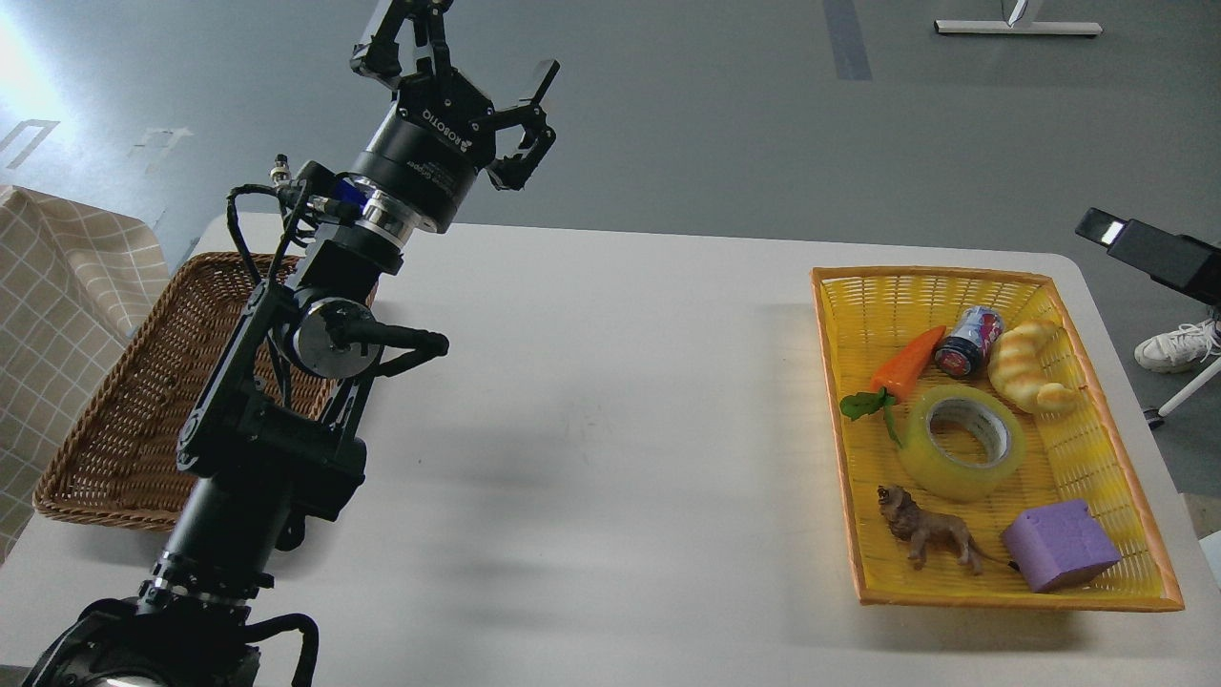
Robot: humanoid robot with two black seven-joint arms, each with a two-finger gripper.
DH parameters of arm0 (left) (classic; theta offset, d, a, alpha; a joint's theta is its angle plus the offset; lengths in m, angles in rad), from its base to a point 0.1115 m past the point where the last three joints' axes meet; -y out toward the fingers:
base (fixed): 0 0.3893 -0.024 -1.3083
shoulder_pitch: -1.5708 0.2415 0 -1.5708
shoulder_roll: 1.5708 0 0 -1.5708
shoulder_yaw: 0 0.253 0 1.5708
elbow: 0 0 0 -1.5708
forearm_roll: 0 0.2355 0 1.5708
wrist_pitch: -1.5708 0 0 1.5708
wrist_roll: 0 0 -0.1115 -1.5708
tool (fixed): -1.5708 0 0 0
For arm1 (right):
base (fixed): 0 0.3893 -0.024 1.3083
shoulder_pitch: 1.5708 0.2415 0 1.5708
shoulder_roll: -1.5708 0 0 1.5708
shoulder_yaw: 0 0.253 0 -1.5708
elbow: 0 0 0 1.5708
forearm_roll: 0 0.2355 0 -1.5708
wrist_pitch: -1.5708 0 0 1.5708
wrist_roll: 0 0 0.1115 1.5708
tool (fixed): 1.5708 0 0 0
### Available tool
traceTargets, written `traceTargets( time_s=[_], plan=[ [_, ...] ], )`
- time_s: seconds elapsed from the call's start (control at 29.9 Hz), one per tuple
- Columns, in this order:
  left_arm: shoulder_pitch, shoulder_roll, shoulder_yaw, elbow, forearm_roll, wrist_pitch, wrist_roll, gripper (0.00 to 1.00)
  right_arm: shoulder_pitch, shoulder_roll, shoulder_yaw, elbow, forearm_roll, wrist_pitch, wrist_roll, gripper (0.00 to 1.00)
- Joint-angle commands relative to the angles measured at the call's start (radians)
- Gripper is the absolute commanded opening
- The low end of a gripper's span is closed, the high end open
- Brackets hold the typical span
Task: Place and transfer tape with both arms
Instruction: 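Move the right gripper down toward the yellow basket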
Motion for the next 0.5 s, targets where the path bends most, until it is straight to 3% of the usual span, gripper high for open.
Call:
traceTargets(
  time_s=[0.0, 0.3, 0.47],
  plan=[
    [-0.001, 0.0, -0.004, -0.001, 0.0, -0.002, 0.0, 0.98, -0.003, -0.007, 0.041, -0.012, 0.0, 0.001, 0.0, 1.0],
    [-0.001, 0.0, -0.007, -0.005, -0.003, -0.013, -0.001, 0.98, -0.026, 0.051, 0.056, -0.029, 0.001, -0.034, -0.014, 1.0],
    [-0.002, 0.0, -0.007, -0.005, -0.005, -0.011, -0.001, 0.98, -0.035, 0.146, 0.096, -0.017, 0.0, -0.154, -0.061, 1.0]
  ],
)
